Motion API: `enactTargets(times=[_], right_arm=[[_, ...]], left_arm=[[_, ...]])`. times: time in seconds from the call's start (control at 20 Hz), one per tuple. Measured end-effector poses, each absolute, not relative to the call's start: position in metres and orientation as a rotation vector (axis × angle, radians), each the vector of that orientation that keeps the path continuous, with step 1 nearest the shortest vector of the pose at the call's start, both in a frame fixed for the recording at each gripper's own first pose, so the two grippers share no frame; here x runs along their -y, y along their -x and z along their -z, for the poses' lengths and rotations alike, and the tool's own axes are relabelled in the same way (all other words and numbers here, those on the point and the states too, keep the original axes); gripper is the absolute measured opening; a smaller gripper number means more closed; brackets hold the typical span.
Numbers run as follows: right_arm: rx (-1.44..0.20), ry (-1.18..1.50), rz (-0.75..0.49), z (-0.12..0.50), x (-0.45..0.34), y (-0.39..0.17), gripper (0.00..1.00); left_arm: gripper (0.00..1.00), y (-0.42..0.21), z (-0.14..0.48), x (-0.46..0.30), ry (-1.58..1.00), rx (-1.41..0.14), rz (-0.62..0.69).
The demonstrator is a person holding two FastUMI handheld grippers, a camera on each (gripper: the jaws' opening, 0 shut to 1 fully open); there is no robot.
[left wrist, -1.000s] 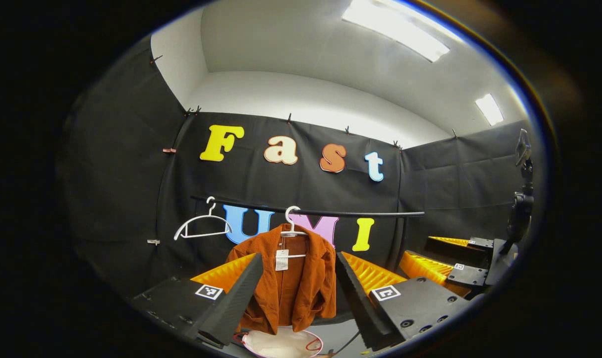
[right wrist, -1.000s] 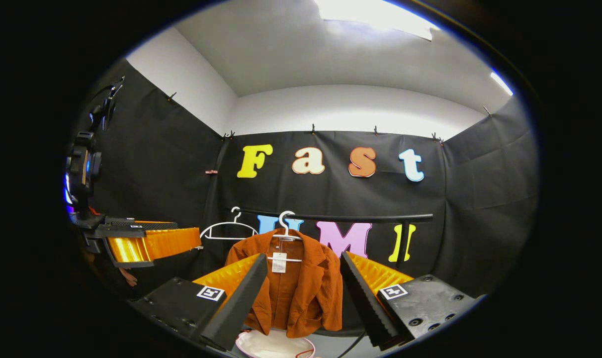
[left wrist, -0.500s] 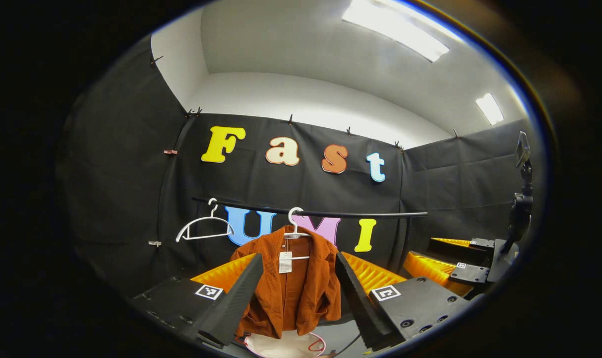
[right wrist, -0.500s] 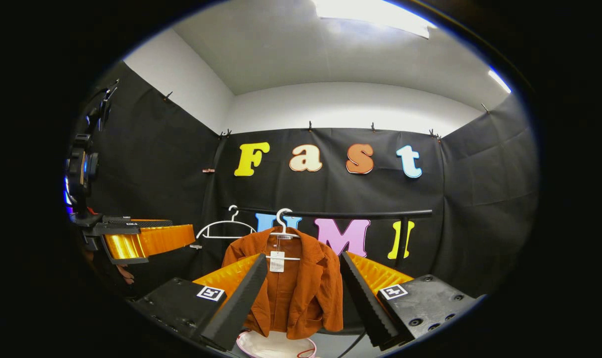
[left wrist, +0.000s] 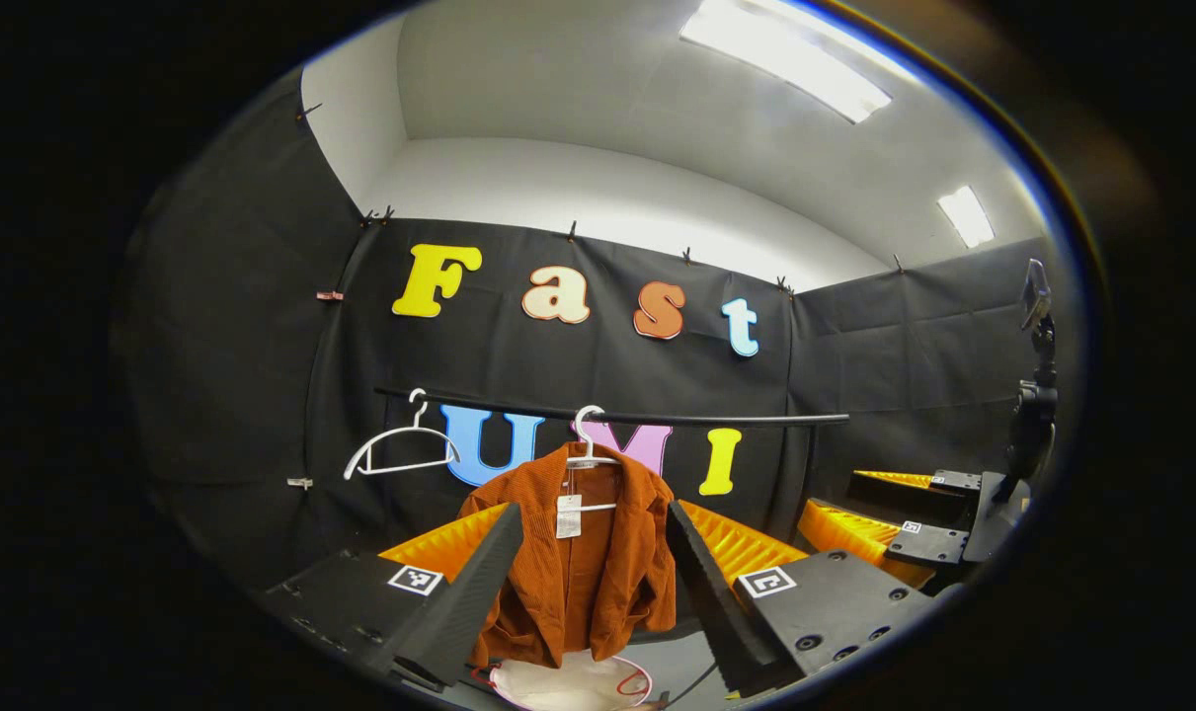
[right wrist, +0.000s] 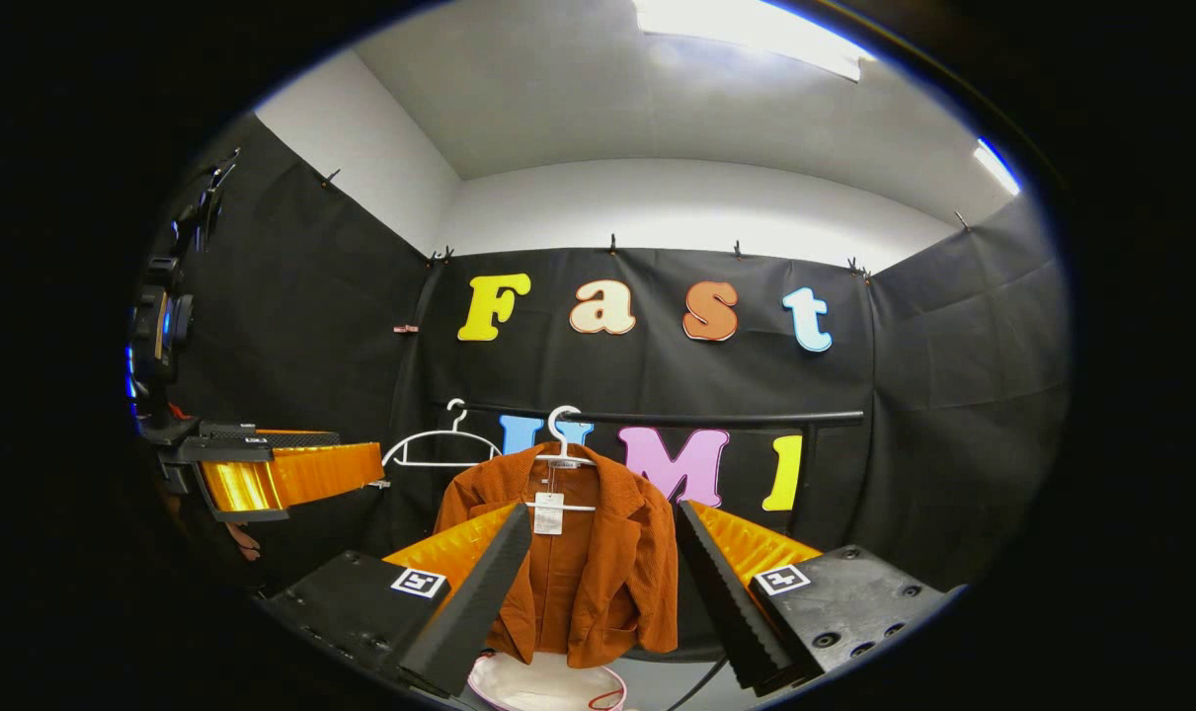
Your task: Grasp the clothes on the hanger with both hands and then place them into the laundry hamper below.
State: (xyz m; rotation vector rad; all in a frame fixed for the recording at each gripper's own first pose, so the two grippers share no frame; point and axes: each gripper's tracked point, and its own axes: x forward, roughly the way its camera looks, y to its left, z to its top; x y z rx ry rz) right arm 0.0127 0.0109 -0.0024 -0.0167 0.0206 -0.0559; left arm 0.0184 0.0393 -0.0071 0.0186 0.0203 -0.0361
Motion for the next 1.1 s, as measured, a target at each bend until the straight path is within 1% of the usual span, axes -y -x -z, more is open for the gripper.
enactTargets(times=[0.1,0.15,0.2,0.25,0.45,0.5,0.65,0.8,1.1], right_arm=[[-0.014,0.031,0.070,-0.001,-0.014,-0.012,0.99],[-0.008,0.038,0.080,-0.003,-0.016,-0.011,0.97],[-0.005,0.045,0.087,-0.003,-0.018,-0.012,0.99],[-0.008,0.050,0.093,-0.002,-0.020,-0.012,0.97],[-0.041,0.066,0.099,0.009,-0.025,-0.023,0.97],[-0.046,0.070,0.101,0.012,-0.025,-0.027,0.99],[-0.053,0.067,0.103,0.019,-0.026,-0.042,0.96],[-0.061,0.053,0.093,0.032,-0.026,-0.070,0.97],[-0.080,0.019,0.007,0.080,-0.025,-0.141,0.98]], left_arm=[[0.93,-0.017,0.006,-0.044,-0.025,-0.020,0.047],[0.93,-0.016,0.004,-0.047,-0.028,-0.014,0.051],[0.93,-0.017,0.004,-0.049,-0.030,-0.008,0.058],[0.93,-0.017,0.004,-0.051,-0.029,-0.008,0.063],[0.93,-0.027,0.014,-0.064,-0.021,-0.021,0.067],[0.93,-0.031,0.018,-0.067,-0.018,-0.030,0.066],[0.93,-0.043,0.025,-0.079,-0.014,-0.046,0.055],[0.93,-0.061,0.033,-0.090,-0.013,-0.055,0.030],[0.93,-0.120,0.063,-0.105,-0.023,-0.063,-0.032]])
